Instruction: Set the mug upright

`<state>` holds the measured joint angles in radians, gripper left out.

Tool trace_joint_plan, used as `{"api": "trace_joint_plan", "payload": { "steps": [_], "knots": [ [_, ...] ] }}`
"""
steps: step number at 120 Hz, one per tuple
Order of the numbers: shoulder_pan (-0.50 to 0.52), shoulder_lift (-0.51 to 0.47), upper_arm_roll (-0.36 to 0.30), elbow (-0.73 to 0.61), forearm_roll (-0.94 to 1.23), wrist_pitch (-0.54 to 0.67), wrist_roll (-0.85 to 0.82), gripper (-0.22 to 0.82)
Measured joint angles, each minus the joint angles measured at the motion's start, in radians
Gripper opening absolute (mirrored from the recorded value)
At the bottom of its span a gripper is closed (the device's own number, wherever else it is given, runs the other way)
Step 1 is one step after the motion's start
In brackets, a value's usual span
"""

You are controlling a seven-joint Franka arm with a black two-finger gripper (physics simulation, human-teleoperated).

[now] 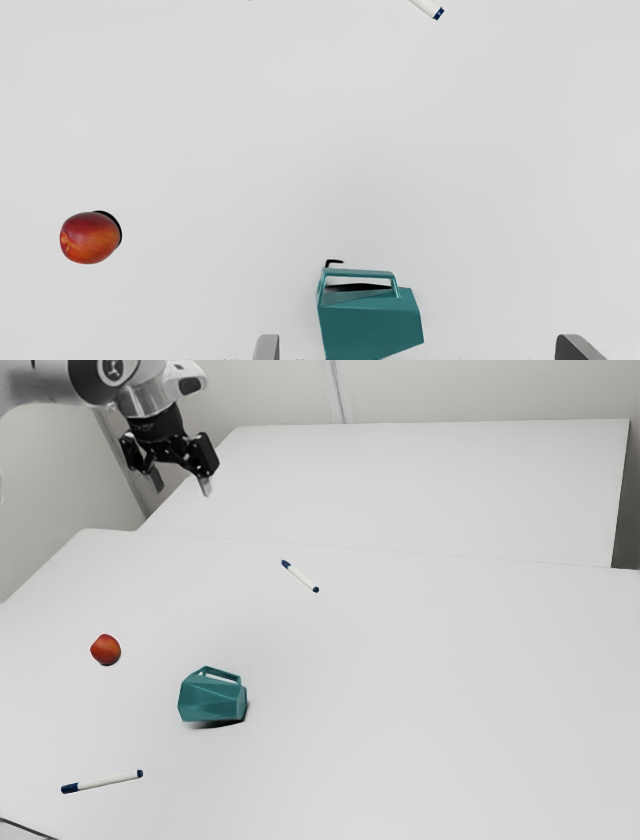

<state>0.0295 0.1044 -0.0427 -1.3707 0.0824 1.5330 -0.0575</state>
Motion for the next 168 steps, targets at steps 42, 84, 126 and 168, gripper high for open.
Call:
{"api": "trace_joint_plan", "payload": {
  "steps": [42,84,126,168],
  "knots": [
    [-0.059,-0.156,0.149,-0.382,-0.221,0.1,0.012,0.6],
    [-0.003,-0.179,0.4,-0.827,-0.601,0.377,0.235,0.6],
    [0.068,-0.056,0.506,-0.909,-0.861,0.421,0.591,0.6],
    [0.004,-0.039,0.592,-0.988,-1.051,0.341,0.849,0.6]
  ]
}}
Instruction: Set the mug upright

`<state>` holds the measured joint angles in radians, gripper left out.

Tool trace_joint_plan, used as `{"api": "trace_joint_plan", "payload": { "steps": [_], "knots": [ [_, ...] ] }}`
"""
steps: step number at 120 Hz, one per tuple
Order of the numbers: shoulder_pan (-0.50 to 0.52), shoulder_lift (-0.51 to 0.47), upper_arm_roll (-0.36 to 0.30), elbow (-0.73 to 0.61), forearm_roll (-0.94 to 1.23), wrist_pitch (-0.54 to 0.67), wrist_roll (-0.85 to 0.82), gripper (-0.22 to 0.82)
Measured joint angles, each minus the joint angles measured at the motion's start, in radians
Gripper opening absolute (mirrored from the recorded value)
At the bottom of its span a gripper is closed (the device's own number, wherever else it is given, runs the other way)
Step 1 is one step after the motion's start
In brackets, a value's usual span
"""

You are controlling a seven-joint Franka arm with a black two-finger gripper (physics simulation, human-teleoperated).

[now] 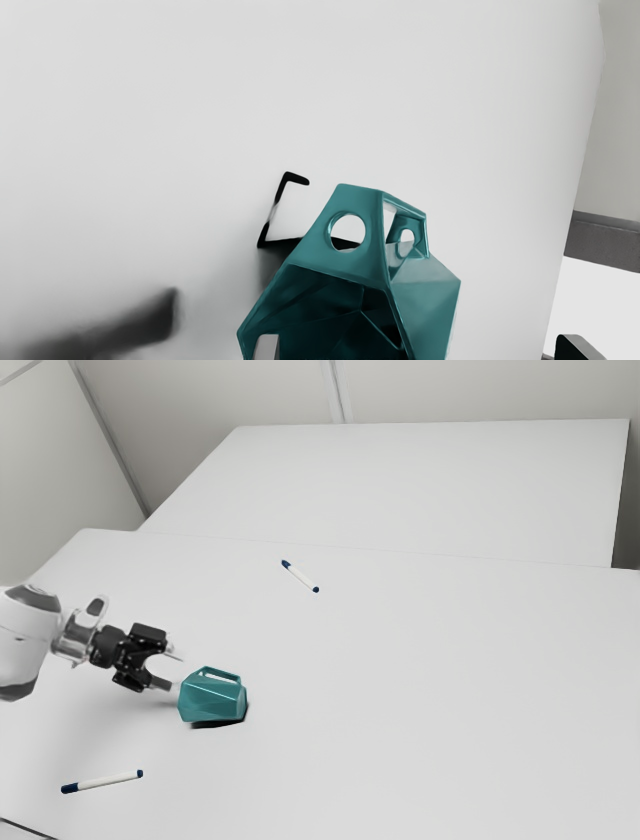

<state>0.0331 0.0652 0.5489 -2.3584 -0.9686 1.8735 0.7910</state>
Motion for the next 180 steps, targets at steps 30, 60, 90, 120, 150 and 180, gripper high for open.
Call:
{"api": "trace_joint_plan", "payload": {
  "steps": [30,60,90,120,150,180],
  "knots": [
    [-0.014,-0.014,0.005,-0.086,-0.054,-0.028,0.116,0.6],
    [-0.008,-0.043,0.001,-0.102,-0.096,-0.048,0.188,0.6],
    [0.003,-0.036,-0.023,-0.116,-0.125,-0.048,0.225,0.6],
    [-0.018,-0.033,-0.049,-0.116,-0.145,-0.042,0.241,0.53],
    [-0.022,-0.036,-0.055,-0.121,-0.149,-0.036,0.242,0.15],
    [-0.007,-0.043,-0.055,-0.122,-0.151,-0.034,0.236,-0.1]
  ]
}}
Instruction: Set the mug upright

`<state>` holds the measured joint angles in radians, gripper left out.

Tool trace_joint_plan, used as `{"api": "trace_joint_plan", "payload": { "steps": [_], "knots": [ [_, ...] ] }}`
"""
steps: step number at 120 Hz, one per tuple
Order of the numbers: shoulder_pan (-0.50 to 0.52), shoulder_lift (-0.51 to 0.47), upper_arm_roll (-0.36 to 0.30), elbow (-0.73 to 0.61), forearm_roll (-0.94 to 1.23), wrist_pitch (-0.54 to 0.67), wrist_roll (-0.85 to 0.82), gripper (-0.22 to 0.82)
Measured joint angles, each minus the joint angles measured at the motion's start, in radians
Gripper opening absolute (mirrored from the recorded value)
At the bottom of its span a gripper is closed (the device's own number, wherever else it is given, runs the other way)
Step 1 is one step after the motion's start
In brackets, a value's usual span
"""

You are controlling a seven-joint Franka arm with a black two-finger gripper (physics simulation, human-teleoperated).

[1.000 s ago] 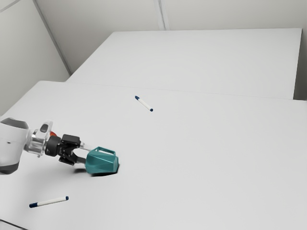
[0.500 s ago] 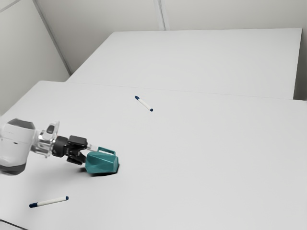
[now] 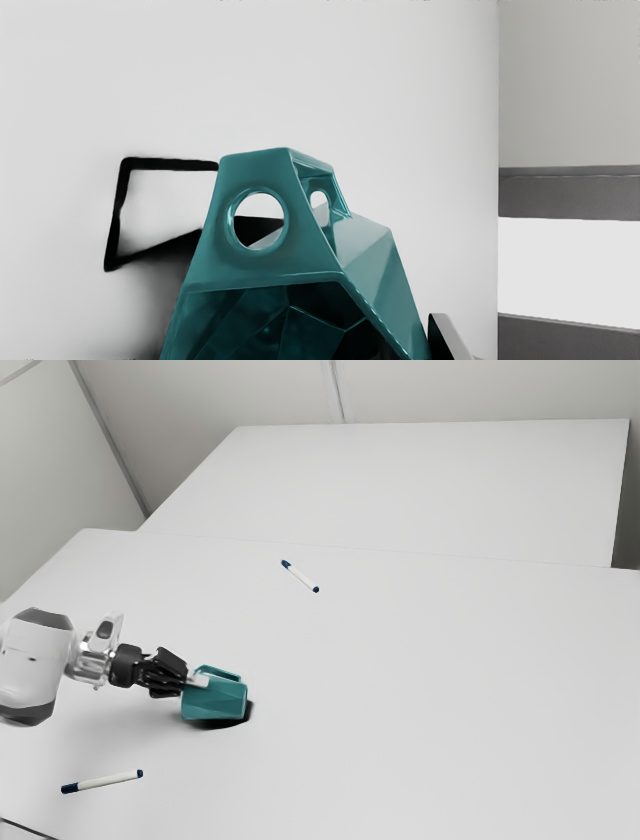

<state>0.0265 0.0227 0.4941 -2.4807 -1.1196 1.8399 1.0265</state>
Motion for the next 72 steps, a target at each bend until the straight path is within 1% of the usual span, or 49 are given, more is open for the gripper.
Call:
{"api": "trace_joint_plan", "payload": {
  "steps": [13,29,49,54,60,72],
  "knots": [
    [0.001,-0.002,-0.001,0.0,0.001,0.001,-0.003,-0.14],
    [0.002,-0.008,-0.007,0.001,0.002,0.004,-0.007,-0.15],
    [0.048,-0.053,-0.074,0.072,0.006,0.007,-0.021,-0.16],
    [0.052,-0.056,-0.093,0.107,0.009,0.008,-0.026,-0.17],
    [0.055,-0.058,-0.122,0.182,0.045,0.008,-0.036,-0.17],
    [0.029,-0.057,-0.172,0.332,0.239,0.025,-0.073,-0.17]
  ]
}}
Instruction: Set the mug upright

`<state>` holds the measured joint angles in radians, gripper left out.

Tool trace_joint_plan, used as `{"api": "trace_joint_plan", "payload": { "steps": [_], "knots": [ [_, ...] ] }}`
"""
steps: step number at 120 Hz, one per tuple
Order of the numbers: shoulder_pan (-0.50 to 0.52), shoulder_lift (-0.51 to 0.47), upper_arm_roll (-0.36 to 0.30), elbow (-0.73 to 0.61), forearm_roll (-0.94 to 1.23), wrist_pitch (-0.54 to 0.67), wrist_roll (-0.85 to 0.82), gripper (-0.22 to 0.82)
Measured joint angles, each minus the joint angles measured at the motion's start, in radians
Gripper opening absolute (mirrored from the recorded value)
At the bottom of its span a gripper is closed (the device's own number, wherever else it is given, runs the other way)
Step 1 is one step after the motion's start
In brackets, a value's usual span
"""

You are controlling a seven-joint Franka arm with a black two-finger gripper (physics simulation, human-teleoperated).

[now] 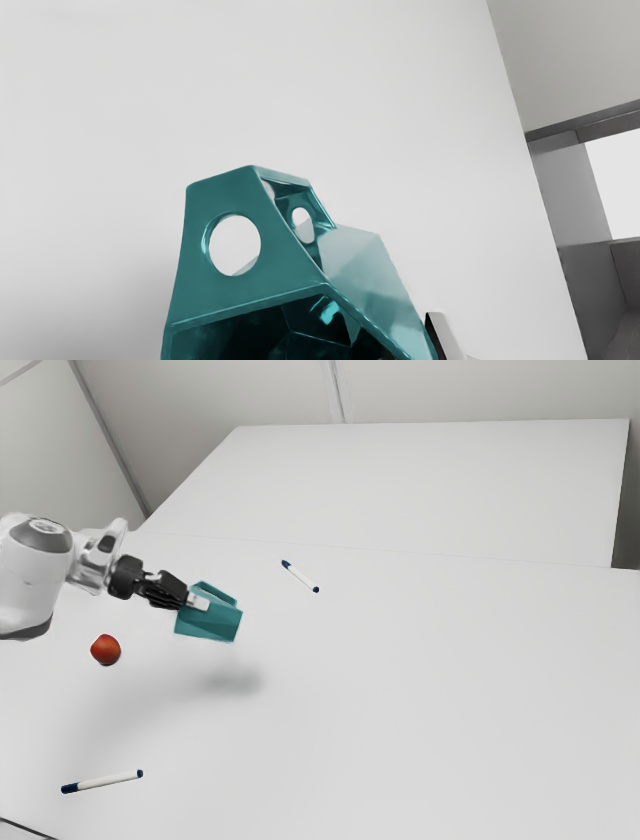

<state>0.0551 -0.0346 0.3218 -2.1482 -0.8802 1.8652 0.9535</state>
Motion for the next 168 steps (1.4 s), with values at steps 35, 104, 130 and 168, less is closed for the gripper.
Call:
{"api": "trace_joint_plan", "payload": {
  "steps": [35,104,130,168],
  "knots": [
    [-0.121,0.118,-0.101,0.277,0.719,0.065,-0.215,-0.18],
    [-0.191,0.261,-0.104,0.195,0.975,0.258,-0.675,-0.18],
    [-0.19,0.272,-0.104,0.169,0.97,0.28,-0.774,-0.08],
    [-0.19,0.261,-0.104,0.161,0.964,0.288,-0.871,0.44]
  ]
}}
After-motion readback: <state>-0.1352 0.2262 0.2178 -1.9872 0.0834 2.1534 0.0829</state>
